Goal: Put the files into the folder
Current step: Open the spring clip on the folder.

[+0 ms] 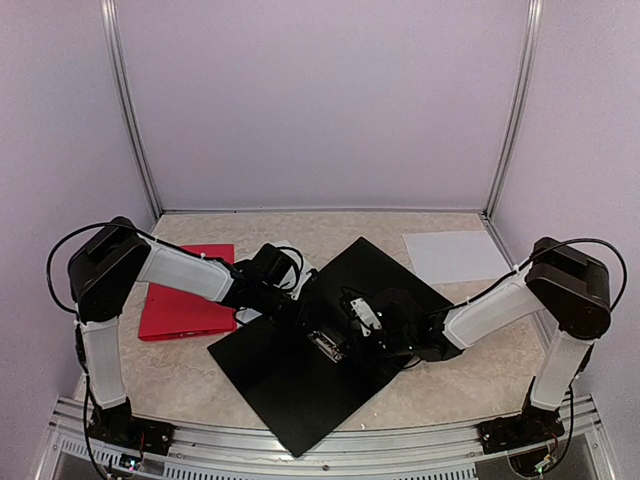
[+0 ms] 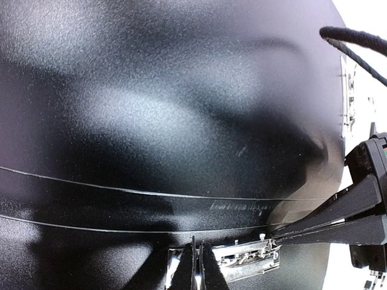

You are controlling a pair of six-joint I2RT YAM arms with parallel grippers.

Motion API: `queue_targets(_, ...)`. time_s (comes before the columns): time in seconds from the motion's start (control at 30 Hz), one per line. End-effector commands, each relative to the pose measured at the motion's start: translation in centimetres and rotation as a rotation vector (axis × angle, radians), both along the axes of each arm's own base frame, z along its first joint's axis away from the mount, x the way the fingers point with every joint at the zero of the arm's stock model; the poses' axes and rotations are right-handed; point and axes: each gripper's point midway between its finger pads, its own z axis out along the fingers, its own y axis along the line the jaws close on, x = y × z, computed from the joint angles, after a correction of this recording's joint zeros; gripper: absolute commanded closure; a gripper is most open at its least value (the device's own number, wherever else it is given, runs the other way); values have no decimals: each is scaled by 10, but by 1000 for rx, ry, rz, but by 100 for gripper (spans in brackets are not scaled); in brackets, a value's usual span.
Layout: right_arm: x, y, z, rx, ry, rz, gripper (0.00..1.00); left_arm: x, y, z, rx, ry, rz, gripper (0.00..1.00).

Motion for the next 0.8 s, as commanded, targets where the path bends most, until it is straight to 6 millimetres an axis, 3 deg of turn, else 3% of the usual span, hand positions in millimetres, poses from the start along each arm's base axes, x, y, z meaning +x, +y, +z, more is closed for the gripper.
queue_targets(0.0, -39, -63, -85, -315, 220, -38, 100, -49, 50, -62, 261, 155, -10, 100)
queue_targets(0.4, -36, -74, -97, -381, 252, -110, 100, -60, 50, -51, 263, 154, -28, 100)
queue_targets(0.77, -33, -69, -91, -366, 236, -103, 100, -50, 32, -19, 218, 97, -43, 100)
